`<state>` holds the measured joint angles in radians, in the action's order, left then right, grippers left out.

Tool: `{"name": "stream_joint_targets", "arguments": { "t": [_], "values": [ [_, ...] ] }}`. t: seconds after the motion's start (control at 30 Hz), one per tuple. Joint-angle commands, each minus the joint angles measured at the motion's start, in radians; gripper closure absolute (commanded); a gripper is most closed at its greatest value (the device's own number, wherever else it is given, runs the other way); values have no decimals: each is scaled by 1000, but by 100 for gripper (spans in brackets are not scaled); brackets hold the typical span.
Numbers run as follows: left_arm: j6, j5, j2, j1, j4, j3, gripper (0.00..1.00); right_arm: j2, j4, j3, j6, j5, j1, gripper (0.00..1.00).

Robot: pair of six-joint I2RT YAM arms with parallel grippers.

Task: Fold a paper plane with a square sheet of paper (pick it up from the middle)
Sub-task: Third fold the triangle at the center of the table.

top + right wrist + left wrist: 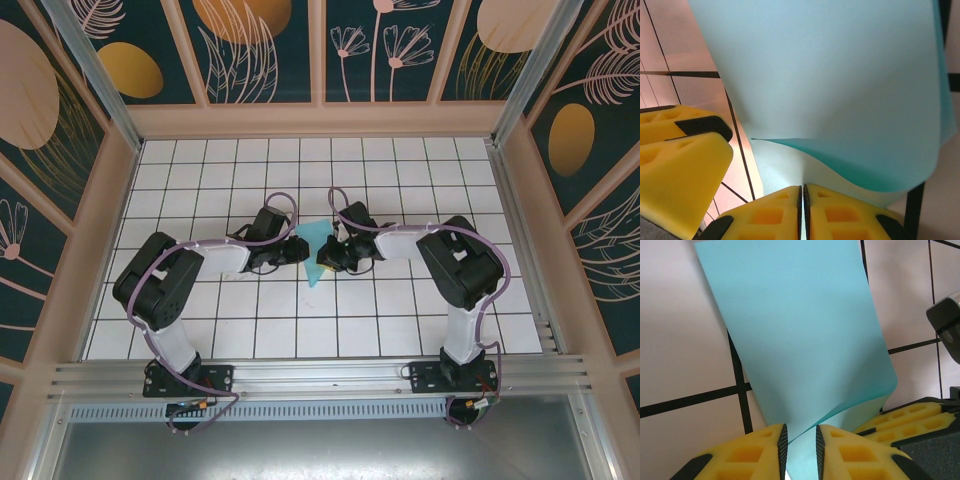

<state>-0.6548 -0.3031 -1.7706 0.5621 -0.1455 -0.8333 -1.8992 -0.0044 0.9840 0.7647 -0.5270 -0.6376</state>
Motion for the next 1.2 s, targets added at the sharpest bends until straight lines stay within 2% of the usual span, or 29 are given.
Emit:
{"name": "stream_joint_targets", "arguments": {
  "t": [0.0,0.2,0.5,0.6,0.93,1.17],
  "values": [
    [8,-17,-11,-3,4,1,74,31,14,-34,-10,-18,0,87],
    [13,-16,-6,-2,17,0,72,78,81,-59,-10,-36,3,87],
    [7,-84,-3,-2,-24,21,71,80,89,-64,-10,-37,7,87],
    [7,-91,-1,-2,-25,27,73,77,86,-61,-8,-33,7,87],
    [1,-61,-6,-2,-23,22,91,99,88,-66,-18,-33,18,87],
    [13,-24,-10,-2,-4,4,95,110,78,-71,-62,-19,33,86]
  ]
}}
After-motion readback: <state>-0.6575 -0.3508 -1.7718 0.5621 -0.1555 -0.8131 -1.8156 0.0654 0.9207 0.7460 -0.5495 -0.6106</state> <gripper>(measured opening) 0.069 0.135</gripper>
